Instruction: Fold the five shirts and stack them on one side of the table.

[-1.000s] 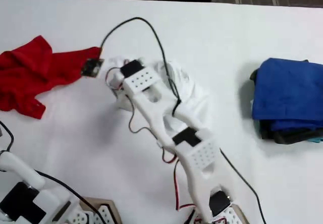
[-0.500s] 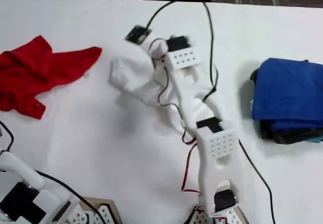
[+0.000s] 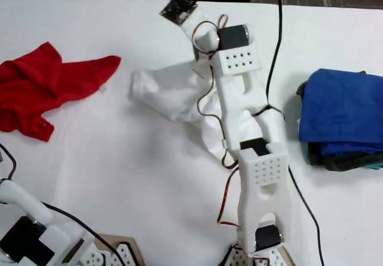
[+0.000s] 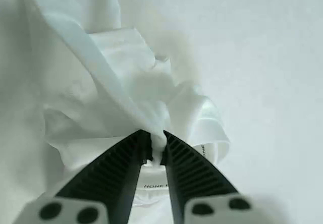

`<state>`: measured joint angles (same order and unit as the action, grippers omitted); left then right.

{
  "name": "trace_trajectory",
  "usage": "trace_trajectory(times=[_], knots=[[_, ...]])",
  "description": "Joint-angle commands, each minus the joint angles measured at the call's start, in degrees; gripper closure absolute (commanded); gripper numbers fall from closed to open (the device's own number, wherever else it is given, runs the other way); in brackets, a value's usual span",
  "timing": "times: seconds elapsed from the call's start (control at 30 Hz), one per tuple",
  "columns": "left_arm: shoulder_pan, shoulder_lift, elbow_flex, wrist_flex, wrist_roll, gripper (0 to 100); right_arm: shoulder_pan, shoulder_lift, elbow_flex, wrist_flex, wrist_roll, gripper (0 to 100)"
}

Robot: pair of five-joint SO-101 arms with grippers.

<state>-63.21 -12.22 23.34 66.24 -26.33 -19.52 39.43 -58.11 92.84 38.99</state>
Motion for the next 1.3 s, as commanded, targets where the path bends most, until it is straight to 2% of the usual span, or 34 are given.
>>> trace_trajectory(times=[0.0,0.13,0.27,0.5,0.67,0.93,1.1,1.27], knots=[[-0.3,-0.2,-0.2,-0.9,0.4,81,-4.7,-0.1,-2.5,0.0,-2.2,97.4],[-0.3,-0.2,-0.2,-0.9,0.4,81,-9.9,1.7,-2.7,-2.2,-2.5,89.9],[-0.3,-0.2,-0.2,-0.9,0.4,81,-11.8,4.0,-2.7,-5.1,-2.5,82.4],[-0.5,-0.2,-0.2,-0.9,0.3,81,-9.2,6.6,-2.7,-3.2,-2.5,82.0],[-0.6,-0.2,-0.2,-0.9,0.3,81,-15.1,5.8,-2.8,0.9,-2.3,81.9],[-4.2,-0.2,-0.2,-0.9,0.2,81,-22.9,9.3,-1.6,0.7,-2.6,81.9],[-5.5,-0.2,-0.2,-0.9,0.0,81,-23.5,16.0,-1.8,-1.3,-2.8,81.9],[-6.2,-0.2,-0.2,-0.9,-0.1,81,-23.3,19.6,-1.8,-6.4,-7.3,81.9]])
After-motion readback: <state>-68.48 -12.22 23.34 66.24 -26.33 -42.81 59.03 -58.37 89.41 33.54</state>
